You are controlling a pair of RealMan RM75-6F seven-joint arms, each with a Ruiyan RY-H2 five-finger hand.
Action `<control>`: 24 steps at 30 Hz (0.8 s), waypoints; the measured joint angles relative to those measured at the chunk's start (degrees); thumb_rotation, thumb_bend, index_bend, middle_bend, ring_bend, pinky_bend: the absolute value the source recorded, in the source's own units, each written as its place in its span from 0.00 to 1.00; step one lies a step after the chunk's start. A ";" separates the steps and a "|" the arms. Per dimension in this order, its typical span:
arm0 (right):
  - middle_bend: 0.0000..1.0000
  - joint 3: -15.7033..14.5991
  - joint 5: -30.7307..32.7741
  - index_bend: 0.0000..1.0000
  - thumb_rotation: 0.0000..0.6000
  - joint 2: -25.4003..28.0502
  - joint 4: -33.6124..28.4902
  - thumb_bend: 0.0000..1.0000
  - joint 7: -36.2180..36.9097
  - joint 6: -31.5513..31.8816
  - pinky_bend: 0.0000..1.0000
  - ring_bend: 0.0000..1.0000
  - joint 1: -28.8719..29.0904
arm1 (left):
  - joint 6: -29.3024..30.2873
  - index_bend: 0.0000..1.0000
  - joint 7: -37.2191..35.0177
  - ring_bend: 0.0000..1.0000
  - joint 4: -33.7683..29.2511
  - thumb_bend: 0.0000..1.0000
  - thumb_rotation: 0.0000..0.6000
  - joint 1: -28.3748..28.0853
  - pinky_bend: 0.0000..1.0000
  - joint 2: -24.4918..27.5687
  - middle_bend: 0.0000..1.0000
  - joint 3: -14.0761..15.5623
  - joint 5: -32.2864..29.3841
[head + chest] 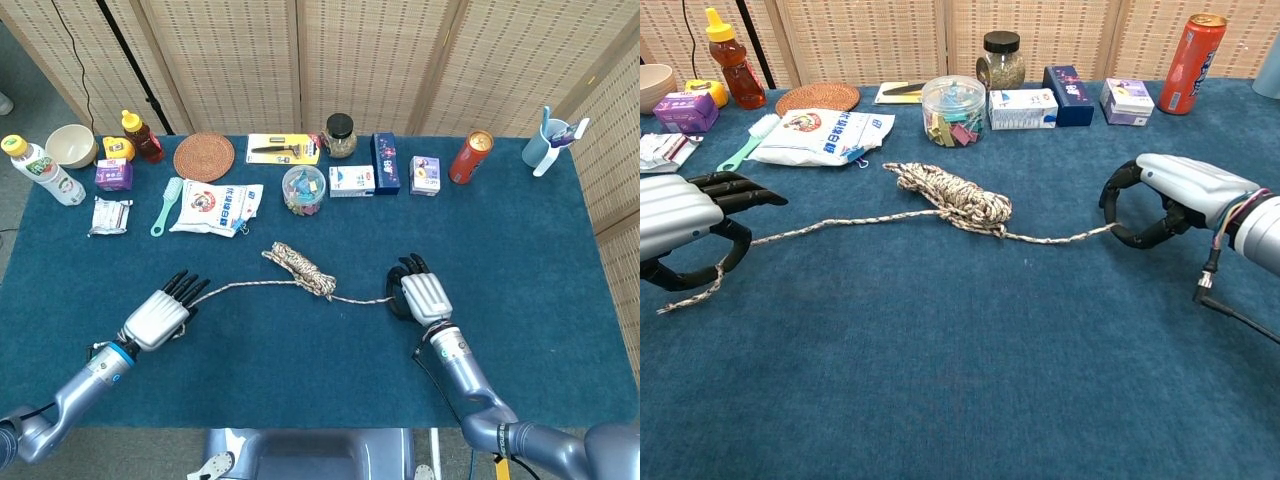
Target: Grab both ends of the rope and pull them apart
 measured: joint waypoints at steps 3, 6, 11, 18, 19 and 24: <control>0.33 0.06 -0.03 0.66 1.00 0.05 -0.11 0.53 0.03 0.15 0.00 0.14 -0.02 | 0.48 0.64 -0.64 0.00 -0.36 0.42 1.00 0.37 0.00 0.36 0.10 -0.19 -0.39; 0.34 0.09 0.00 0.66 1.00 0.15 -0.18 0.53 0.03 0.33 0.00 0.14 -0.11 | 0.82 0.65 -1.28 0.00 -0.69 0.42 1.00 0.59 0.00 0.70 0.12 -0.42 -0.72; 0.34 0.23 0.00 0.66 1.00 0.79 -0.52 0.53 0.06 0.80 0.00 0.14 -0.32 | 1.83 0.66 -2.30 0.00 -1.37 0.42 1.00 0.93 0.00 1.59 0.15 -1.16 -1.34; 0.35 0.49 0.10 0.67 1.00 2.48 -1.28 0.54 -0.06 1.45 0.00 0.15 -0.77 | 2.88 0.69 -3.02 0.00 -1.87 0.42 1.00 1.38 0.00 2.69 0.19 -2.37 -2.47; 0.35 0.52 0.15 0.67 1.00 2.71 -1.38 0.54 -0.07 1.51 0.00 0.15 -0.84 | 3.03 0.69 -3.20 0.00 -1.93 0.42 1.00 1.44 0.00 2.82 0.19 -2.53 -2.61; 0.35 0.66 0.36 0.67 1.00 3.50 -1.62 0.54 -0.08 1.71 0.00 0.15 -1.09 | 3.65 0.71 -3.59 0.02 -1.98 0.42 1.00 1.63 0.00 3.15 0.22 -3.13 -2.98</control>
